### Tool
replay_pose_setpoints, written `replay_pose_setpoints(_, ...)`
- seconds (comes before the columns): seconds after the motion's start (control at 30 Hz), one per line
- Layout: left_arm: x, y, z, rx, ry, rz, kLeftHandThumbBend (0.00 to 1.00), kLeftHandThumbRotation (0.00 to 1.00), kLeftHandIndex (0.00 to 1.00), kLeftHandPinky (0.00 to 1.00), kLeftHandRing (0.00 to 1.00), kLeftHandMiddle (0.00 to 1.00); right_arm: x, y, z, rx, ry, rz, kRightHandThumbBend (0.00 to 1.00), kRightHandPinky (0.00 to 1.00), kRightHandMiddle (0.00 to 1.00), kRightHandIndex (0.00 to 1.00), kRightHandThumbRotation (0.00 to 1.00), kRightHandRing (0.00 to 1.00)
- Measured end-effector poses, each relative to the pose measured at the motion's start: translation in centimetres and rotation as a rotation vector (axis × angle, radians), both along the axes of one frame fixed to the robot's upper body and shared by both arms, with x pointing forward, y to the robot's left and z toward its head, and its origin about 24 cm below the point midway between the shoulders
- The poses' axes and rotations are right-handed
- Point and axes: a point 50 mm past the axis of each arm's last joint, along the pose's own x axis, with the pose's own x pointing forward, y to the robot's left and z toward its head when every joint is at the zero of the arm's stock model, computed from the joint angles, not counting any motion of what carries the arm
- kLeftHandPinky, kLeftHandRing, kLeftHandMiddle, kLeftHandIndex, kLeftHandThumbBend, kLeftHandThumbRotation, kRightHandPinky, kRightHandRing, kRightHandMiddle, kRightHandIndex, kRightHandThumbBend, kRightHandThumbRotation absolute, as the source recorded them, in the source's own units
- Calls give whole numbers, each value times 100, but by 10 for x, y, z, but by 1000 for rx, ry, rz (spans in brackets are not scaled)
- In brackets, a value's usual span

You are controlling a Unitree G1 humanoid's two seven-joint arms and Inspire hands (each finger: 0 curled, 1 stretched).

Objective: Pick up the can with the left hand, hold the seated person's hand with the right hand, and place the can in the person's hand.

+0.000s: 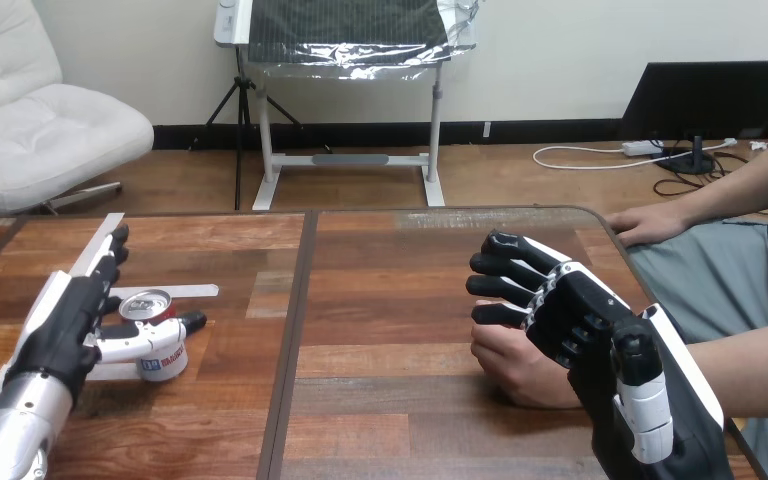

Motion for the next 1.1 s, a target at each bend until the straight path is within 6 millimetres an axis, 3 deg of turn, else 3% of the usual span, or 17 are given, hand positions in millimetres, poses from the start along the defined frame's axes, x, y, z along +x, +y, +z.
replay_pose_setpoints(0.17, 0, 1, -2, 34, 28, -7, 68, 16, 100, 90, 96, 98, 0, 0, 0, 0, 0, 0, 93, 74, 82, 83, 95, 80)
replay_pose_setpoints(0.33, 0, 7, -2, 102, 89, 0, 70, 21, 98, 80, 90, 93, 0, 0, 0, 0, -1, 0, 93, 74, 82, 83, 95, 80)
replay_pose_setpoints(0.57, 2, 8, -1, 142, 132, -3, 74, 20, 96, 72, 84, 89, 0, 0, 0, 0, -1, 0, 93, 74, 82, 83, 95, 80)
replay_pose_setpoints(1.1, 2, 7, -8, 180, 213, 7, 78, 18, 93, 64, 78, 84, 0, 0, 0, 1, -1, -2, 92, 74, 82, 83, 95, 80)
